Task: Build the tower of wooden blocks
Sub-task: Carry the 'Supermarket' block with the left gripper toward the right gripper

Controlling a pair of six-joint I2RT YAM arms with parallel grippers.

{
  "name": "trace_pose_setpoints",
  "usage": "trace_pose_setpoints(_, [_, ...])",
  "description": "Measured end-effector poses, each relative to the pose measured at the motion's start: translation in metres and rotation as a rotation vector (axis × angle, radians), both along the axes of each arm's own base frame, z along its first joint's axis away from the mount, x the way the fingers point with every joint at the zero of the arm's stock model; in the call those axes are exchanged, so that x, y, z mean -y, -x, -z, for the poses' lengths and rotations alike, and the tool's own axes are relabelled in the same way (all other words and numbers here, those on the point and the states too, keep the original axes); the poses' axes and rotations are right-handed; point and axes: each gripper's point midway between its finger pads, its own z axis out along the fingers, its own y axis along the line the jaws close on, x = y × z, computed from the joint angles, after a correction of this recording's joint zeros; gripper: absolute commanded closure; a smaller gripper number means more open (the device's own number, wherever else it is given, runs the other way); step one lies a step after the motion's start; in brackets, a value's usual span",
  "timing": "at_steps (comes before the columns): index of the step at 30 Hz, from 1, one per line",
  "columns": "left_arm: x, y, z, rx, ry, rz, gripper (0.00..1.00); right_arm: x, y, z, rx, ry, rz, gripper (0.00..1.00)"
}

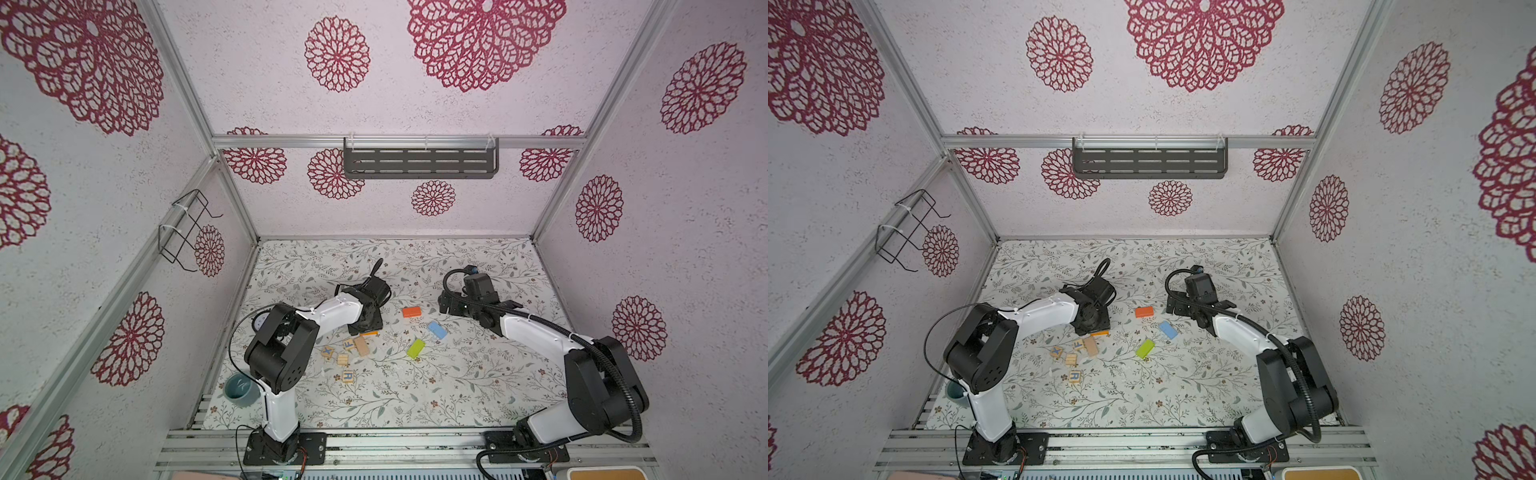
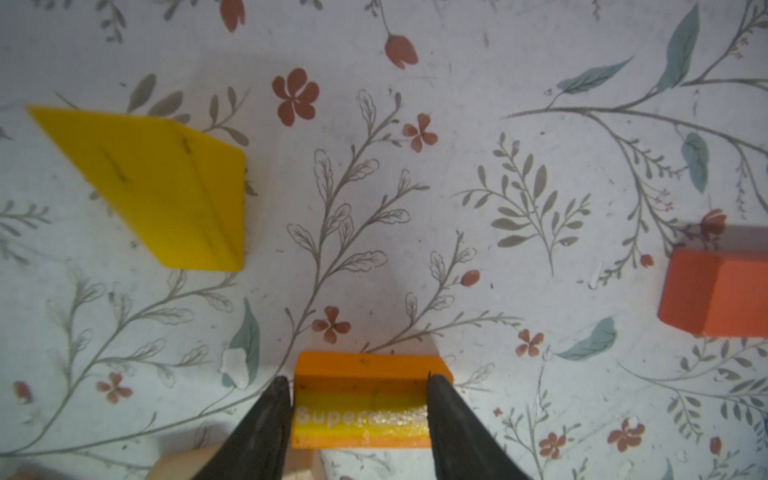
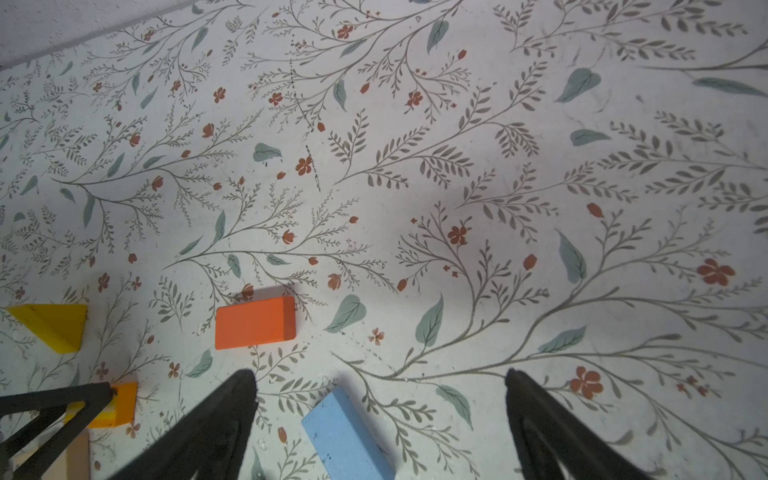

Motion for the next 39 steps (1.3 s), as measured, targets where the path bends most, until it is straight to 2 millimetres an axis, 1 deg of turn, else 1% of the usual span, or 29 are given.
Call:
trace_pose_setpoints(2, [-0.001,0.000,-0.001,-0.001,-0.009,0.002,0.31,0.000,0.001,0.001,-0.002,0.001,0.000,0.03])
trace_pose_setpoints(3, [-0.001,0.000,-0.002,-0.001,-0.012,0.004,0.29,0.000,0.001,0.002,-0.003,0.001,0.000,0.02])
trace_pose_setpoints(10, [0.003,-0.003,-0.008,0.004,-0.018,0.034,0.27,0.001,0.001,0.002,-0.004,0.001,0.000,0.02])
trace_pose_setpoints(15, [0.007,-0.004,-0.005,-0.004,-0.025,0.053,0.28,0.001,0.001,0.002,-0.003,0.002,0.001,0.01])
trace_pose_setpoints(19, [0.008,-0.002,0.001,-0.019,-0.034,0.061,0.28,0.001,0.001,0.002,-0.004,0.001,0.000,0.01])
trace_pose_setpoints(23, [0.008,-0.001,0.003,-0.024,-0.036,0.065,0.32,0.001,0.001,0.002,-0.004,0.001,0.000,0.01])
trace_pose_setpoints(28, [0.008,-0.001,0.004,-0.026,-0.038,0.069,0.40,0.001,0.001,0.002,-0.004,0.001,0.000,0.01])
trace_pose_setpoints(33, [0.009,-0.001,0.004,-0.025,-0.039,0.069,0.43,0.001,0.001,0.002,-0.004,0.001,0.000,0.01])
trace_pose_setpoints(39, [0.010,-0.001,0.000,-0.027,-0.040,0.072,0.43,0.001,0.001,0.002,-0.004,0.001,0.000,0.01])
